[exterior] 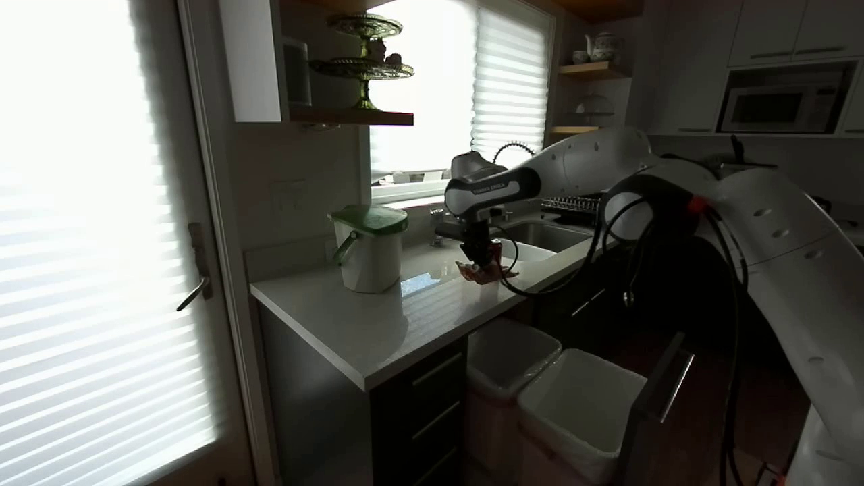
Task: Pick up the orange snacks packet on the counter top and drop it in the waste bin drawer
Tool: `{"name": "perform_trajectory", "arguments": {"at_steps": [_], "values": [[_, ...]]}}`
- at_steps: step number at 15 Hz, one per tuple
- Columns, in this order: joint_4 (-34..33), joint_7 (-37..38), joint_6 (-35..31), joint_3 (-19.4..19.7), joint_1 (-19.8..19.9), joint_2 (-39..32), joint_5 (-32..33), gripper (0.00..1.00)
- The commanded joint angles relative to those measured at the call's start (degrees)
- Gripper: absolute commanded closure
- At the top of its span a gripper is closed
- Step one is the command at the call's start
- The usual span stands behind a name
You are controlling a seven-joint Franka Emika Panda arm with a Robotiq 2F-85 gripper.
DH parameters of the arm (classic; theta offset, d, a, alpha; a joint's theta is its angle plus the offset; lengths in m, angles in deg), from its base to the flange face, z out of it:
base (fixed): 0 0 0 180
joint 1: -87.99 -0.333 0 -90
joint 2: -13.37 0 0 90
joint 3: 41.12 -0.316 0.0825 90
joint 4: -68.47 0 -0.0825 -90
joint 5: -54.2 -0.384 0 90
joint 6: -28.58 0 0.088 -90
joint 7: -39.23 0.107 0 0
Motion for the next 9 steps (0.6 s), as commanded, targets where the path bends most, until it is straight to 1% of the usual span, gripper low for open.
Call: {"name": "perform_trajectory", "arguments": {"at_steps": [1,6,9], "values": [[13.7,8.7,0.3,1.5,-0.3,8.6,1.2,1.0],[27.9,21.3,-1.6,2.9,1.1,13.9,1.8,1.0],[36.7,29.5,-4.0,4.1,2.4,16.4,2.7,1.0]]}}
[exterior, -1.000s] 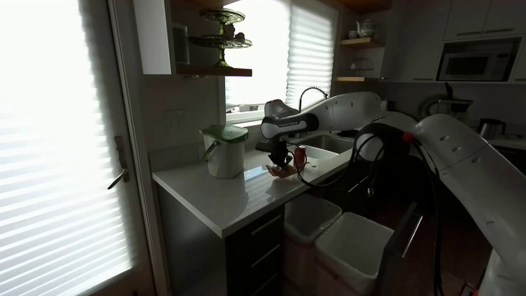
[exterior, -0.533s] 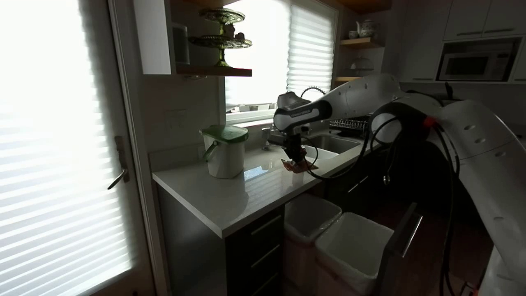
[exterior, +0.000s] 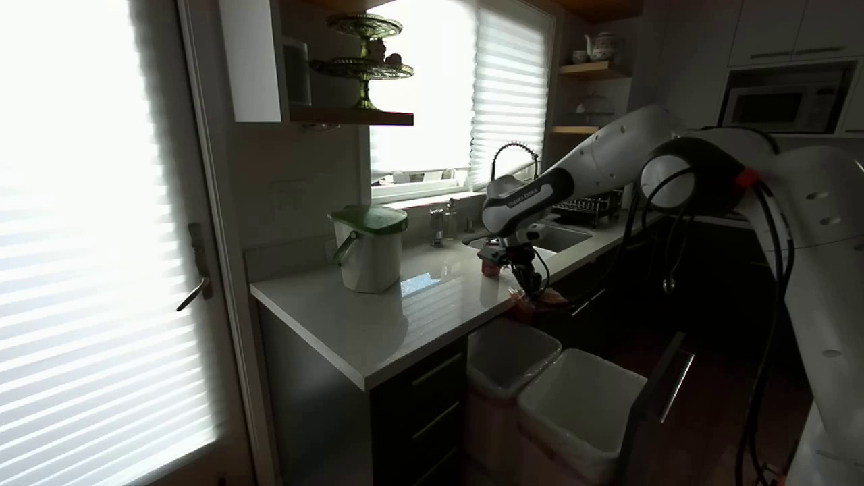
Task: Pick up the orange snacks packet on the counter top and drop it in the waste bin drawer
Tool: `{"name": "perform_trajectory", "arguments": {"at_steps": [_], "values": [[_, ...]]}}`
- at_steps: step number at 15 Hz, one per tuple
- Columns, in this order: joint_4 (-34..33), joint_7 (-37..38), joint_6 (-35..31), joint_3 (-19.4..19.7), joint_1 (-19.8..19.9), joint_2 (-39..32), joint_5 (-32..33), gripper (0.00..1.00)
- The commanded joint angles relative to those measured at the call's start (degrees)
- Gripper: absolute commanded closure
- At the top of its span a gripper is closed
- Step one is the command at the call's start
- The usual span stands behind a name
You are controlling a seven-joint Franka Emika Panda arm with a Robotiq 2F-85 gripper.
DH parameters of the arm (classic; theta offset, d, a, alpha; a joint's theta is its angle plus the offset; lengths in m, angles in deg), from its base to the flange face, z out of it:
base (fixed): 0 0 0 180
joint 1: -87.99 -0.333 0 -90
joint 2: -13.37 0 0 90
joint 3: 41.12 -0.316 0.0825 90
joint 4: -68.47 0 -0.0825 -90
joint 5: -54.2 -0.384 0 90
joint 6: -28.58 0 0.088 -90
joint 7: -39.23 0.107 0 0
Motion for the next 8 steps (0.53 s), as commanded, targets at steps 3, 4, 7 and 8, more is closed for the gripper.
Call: {"name": "perform_trajectory", "arguments": {"at_steps": [3,4,7,8], "values": [[18.4,14.5,-6.0,1.2,2.9,5.5,0.9,1.0],[20.2,15.8,-7.1,1.2,3.7,5.3,0.6,1.0],[23.9,19.0,-11.2,0.9,5.5,3.8,-0.4,1.0],[24.6,19.7,-12.7,0.8,5.9,3.0,-0.7,1.0]]}}
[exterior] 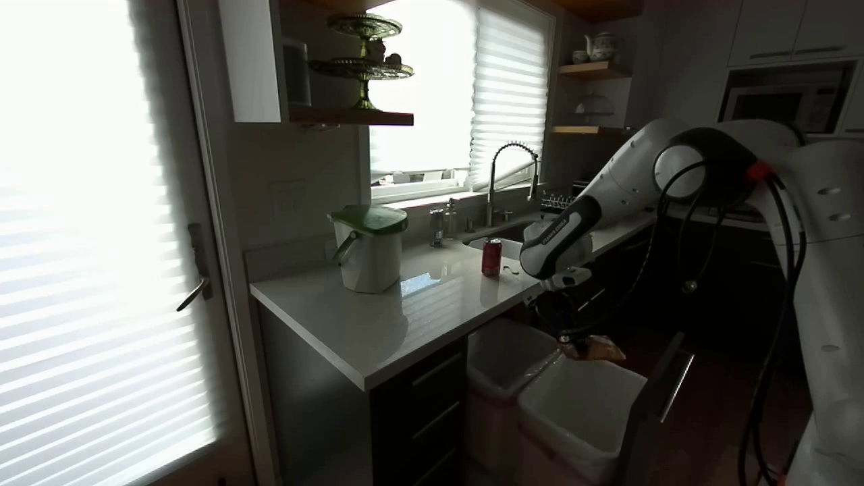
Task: Pick up the orange snacks packet on the counter top and drop it in the waste bin drawer
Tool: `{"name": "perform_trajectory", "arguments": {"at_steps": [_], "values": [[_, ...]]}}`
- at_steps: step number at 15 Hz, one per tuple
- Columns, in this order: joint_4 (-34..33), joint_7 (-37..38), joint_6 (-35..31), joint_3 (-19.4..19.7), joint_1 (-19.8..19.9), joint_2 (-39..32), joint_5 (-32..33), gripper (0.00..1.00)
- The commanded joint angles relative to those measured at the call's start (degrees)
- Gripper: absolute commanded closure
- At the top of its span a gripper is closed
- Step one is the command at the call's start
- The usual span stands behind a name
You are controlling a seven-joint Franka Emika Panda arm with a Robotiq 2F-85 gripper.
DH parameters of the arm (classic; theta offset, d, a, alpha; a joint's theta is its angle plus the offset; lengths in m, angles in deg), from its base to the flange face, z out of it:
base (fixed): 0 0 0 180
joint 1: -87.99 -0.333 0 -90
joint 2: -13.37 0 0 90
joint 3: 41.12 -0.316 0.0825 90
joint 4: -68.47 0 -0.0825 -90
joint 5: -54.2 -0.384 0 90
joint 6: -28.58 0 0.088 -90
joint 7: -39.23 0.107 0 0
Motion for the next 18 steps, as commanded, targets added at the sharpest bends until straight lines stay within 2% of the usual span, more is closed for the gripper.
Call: {"name": "perform_trajectory", "arguments": {"at_steps": [1,5,11,12,13,15,18], "values": [[4.7,4.3,-6.1,-0.7,1.6,-0.6,-1.0,1.0],[7.7,7.1,-12.7,-0.5,2.3,-2.8,-1.6,1.0],[7.0,9.8,-19.8,-0.4,2.2,-7.2,-2.6,1.0],[6.8,9.8,-20.8,-0.4,2.2,-7.7,-2.9,0.96],[6.7,10.0,-21.3,-0.3,2.1,-8.1,-3.2,0.72],[6.3,10.1,-22.3,-0.1,2.0,-8.5,-3.5,0.68],[6.0,9.5,-22.4,-0.1,2.1,-8.0,-4.1,0.45]]}}
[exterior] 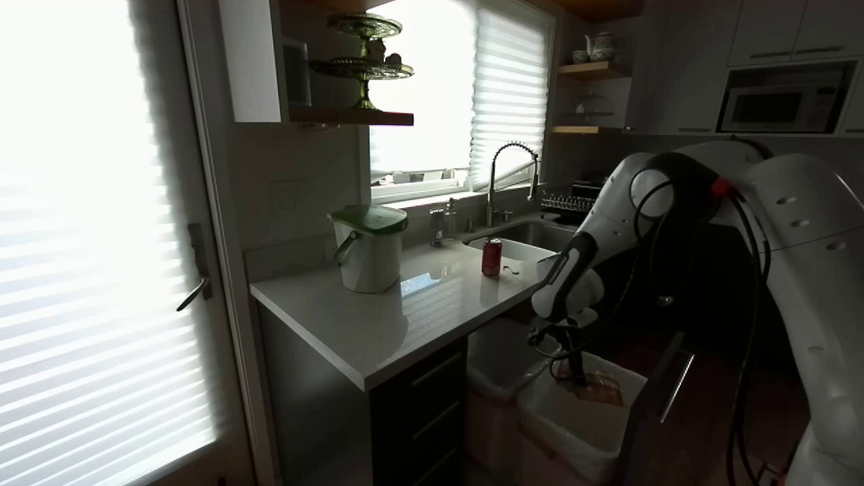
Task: Pick up the orange snacks packet on the counter top and drop it in the waste bin drawer
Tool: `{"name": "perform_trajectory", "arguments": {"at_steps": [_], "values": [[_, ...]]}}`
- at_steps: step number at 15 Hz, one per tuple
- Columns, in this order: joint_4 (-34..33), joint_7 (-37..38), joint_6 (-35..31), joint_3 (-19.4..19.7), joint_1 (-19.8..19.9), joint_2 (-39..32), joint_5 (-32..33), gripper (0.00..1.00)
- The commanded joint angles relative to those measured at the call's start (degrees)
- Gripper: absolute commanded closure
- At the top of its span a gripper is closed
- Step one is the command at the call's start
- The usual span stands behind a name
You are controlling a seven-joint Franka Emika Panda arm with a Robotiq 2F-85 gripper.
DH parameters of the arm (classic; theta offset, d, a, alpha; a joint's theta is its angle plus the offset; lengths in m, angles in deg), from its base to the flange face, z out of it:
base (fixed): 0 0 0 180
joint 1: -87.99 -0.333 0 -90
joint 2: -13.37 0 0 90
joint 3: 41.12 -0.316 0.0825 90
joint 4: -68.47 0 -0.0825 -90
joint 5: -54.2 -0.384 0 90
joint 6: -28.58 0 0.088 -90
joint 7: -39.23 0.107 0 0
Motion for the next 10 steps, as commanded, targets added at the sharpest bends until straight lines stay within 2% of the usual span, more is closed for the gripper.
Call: {"name": "perform_trajectory", "arguments": {"at_steps": [1,5,6,10], "values": [[-0.5,0.2,-1.4,0.1,0.2,0.2,-1.4,0.37],[-1.3,-0.2,-1.5,0.5,0.0,1.2,-0.7,0.06],[-1.4,-0.2,-1.4,0.5,-0.1,1.5,-0.6,0.01],[-1.9,-2.2,-1.5,-0.1,0.4,2.9,-0.6,0.0]]}}
